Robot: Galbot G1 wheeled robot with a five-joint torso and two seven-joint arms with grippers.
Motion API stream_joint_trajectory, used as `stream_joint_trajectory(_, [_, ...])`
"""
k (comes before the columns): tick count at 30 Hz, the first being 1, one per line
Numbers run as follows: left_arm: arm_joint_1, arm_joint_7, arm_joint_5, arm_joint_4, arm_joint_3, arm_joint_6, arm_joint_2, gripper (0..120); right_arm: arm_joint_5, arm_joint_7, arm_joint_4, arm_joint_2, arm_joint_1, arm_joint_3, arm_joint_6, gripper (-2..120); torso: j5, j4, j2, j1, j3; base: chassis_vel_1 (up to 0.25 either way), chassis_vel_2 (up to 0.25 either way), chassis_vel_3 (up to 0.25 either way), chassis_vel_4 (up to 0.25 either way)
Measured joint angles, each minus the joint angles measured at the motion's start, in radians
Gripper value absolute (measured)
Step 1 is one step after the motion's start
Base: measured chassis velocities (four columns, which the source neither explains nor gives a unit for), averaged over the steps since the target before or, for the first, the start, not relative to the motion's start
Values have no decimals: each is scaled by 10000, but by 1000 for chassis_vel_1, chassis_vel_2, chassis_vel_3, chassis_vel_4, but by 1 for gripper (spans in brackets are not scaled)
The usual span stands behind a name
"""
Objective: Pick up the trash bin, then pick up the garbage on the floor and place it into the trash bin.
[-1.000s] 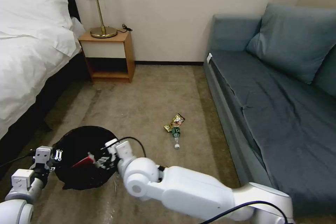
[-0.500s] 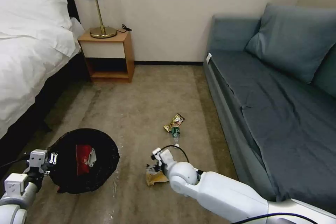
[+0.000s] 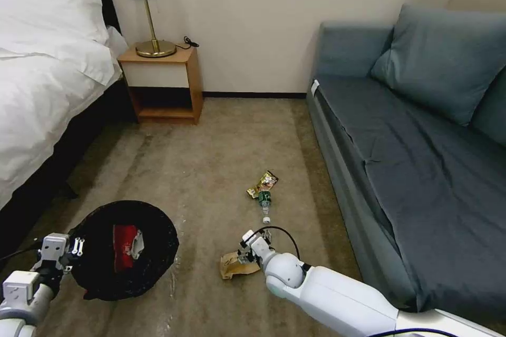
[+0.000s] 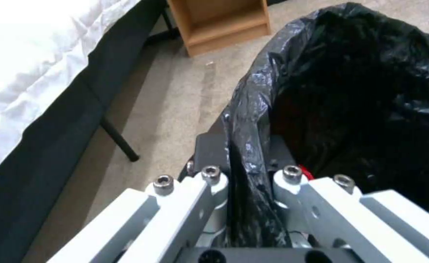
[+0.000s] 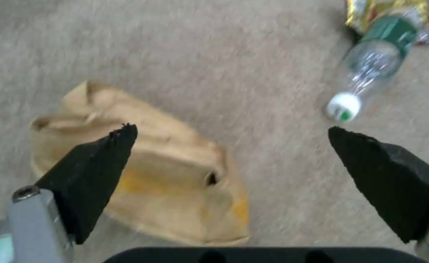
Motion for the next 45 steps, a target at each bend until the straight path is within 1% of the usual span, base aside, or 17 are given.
stream_joint_trajectory(3, [30,0,13,-12,0,-16,-20,6,-154,-159,-93,2,-161,42,149,100,0,-1,0,0,0,0,0,0,0])
stream_joint_trajectory(8, [97,17,110,-44,27,-66,-98,6,-748,-813,-534,32,-600,221,661,100,0,-1,0,0,-1,0,0,0,0])
stream_joint_trajectory(15, [111,56,242,-43,89,-122,-235,6,-978,-1140,-917,171,-649,256,1165,100,0,-1,0,0,0,0,0,0,0])
stream_joint_trajectory(20, [125,68,278,-53,103,-155,-324,6,-1230,-1400,-1570,480,-490,191,1673,100,0,0,-1,2,0,0,0,0,0])
stream_joint_trajectory(22, [160,68,278,-92,91,-164,-345,6,-1469,-1594,-2031,647,-436,161,2043,100,0,0,-1,2,0,0,0,0,0])
stream_joint_trajectory(23, [160,68,278,-92,91,-164,-345,6,-1469,-1594,-2031,647,-436,161,2043,100,0,0,-1,2,0,0,0,0,0])
stream_joint_trajectory(25, [206,72,262,-105,54,-180,-355,6,-1818,-1907,-2571,818,-400,141,2498,100,0,0,-1,2,0,0,0,0,0])
stream_joint_trajectory(31, [236,80,244,-70,13,-225,-354,6,-1958,-2217,-2999,952,-406,144,2740,100,0,0,-2,2,0,0,0,0,0])
stream_joint_trajectory(32, [236,82,241,-38,11,-245,-353,6,-2031,-2408,-3217,1016,-416,167,2907,100,-1,0,-2,2,0,0,0,0,0])
stream_joint_trajectory(34, [233,82,224,-25,11,-250,-352,6,-2124,-2650,-3460,1080,-418,215,3103,96,-1,0,-2,2,0,0,0,0,0])
stream_joint_trajectory(35, [233,82,224,-25,11,-250,-352,6,-2124,-2650,-3460,1080,-418,215,3103,96,-1,0,-2,2,0,0,0,0,0])
stream_joint_trajectory(37, [209,83,203,-18,14,-250,-331,6,-2162,-2910,-3667,1129,-405,284,3290,85,0,-1,-2,2,0,0,0,0,0])
stream_joint_trajectory(38, [209,83,203,-18,14,-250,-331,6,-2162,-2910,-3667,1129,-405,284,3290,85,0,-1,-2,2,0,0,0,0,0])
stream_joint_trajectory(40, [183,83,194,-10,24,-250,-308,6,-2201,-3082,-3810,1151,-395,331,3470,76,-1,-1,-1,2,0,0,0,0,0])
stream_joint_trajectory(41, [183,83,194,-10,24,-250,-308,6,-2201,-3082,-3810,1151,-395,331,3470,76,-1,-1,-1,2,0,0,0,0,0])
stream_joint_trajectory(44, [164,81,191,-2,46,-235,-291,6,-2255,-3224,-3936,1159,-426,376,3679,60,-1,-1,-2,2,0,0,0,0,0])
stream_joint_trajectory(45, [164,81,191,-2,46,-235,-291,6,-2255,-3224,-3936,1159,-426,376,3679,60,-1,-1,-2,2,0,0,0,0,0])
